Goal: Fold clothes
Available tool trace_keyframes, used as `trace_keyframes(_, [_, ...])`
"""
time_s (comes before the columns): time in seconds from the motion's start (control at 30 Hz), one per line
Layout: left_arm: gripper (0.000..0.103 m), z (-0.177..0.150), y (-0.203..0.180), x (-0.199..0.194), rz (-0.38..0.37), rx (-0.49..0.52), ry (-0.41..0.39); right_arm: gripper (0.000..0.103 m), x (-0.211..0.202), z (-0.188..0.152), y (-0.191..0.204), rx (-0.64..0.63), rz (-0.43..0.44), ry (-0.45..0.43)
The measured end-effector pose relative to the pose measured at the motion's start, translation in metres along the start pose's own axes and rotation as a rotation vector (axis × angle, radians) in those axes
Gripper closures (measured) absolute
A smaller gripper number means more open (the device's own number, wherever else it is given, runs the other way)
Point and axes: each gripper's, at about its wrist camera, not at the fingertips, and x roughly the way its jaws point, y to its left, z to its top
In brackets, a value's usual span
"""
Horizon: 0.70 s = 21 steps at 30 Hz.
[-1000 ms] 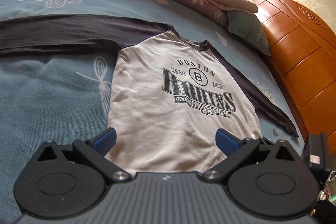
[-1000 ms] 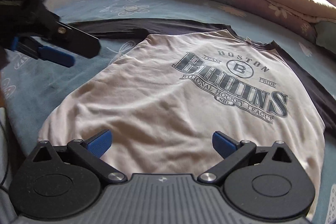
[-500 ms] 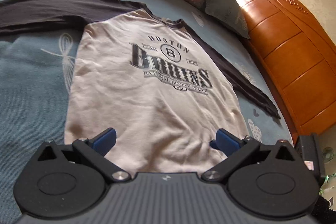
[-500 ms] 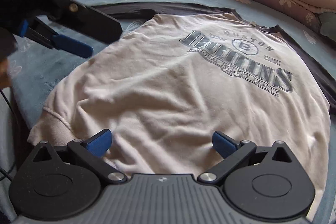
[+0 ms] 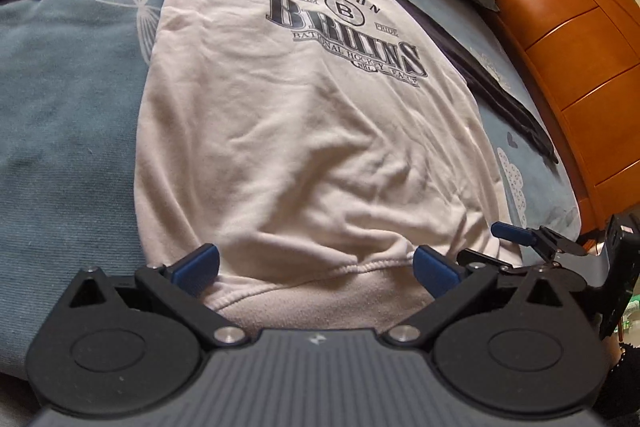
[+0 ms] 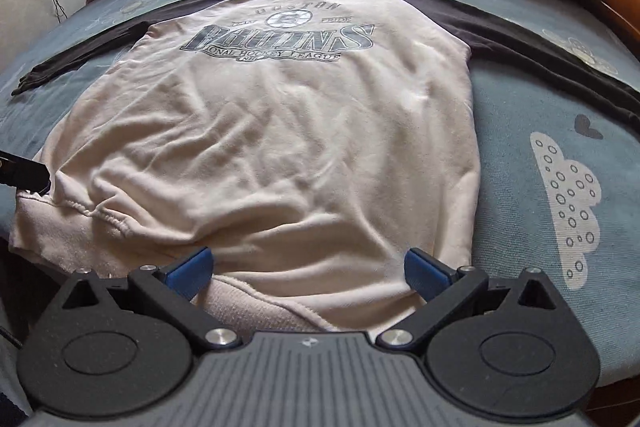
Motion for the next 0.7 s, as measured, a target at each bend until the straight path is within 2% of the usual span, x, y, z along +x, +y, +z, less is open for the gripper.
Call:
trace_keyframes(0.13, [0.001, 0.005, -0.007, -0.009, -0.03, 0.012, -0.012, 0.0, 0.007, 0.004, 0.011, -0.031, -0.052, 0.024])
trace_keyframes(0.33, [0.001, -0.024, -0.008, 0.004, -0.013, 0.013, 0.083, 0.0, 0.007, 0.0, 0.012, -0.026, -0.067, -0.001])
trace_keyframes(0.43, [0.001, -0.03, -0.009, 0.001, -0.04, 0.031, 0.127, 0.0, 0.006, 0.001, 0.011, -0.028, -0.059, -0.003])
trace_keyframes(0.6, [0.001, -0.012, -0.018, -0.005, -0.012, 0.072, 0.09, 0.0, 0.007, 0.001, 0.012, -0.034, -0.065, -0.004])
trace_keyframes(0.7, [0.001, -0.007, -0.021, 0.007, -0.025, 0.072, 0.106, 0.0, 0.007, 0.0, 0.012, -0.033, -0.066, -0.006])
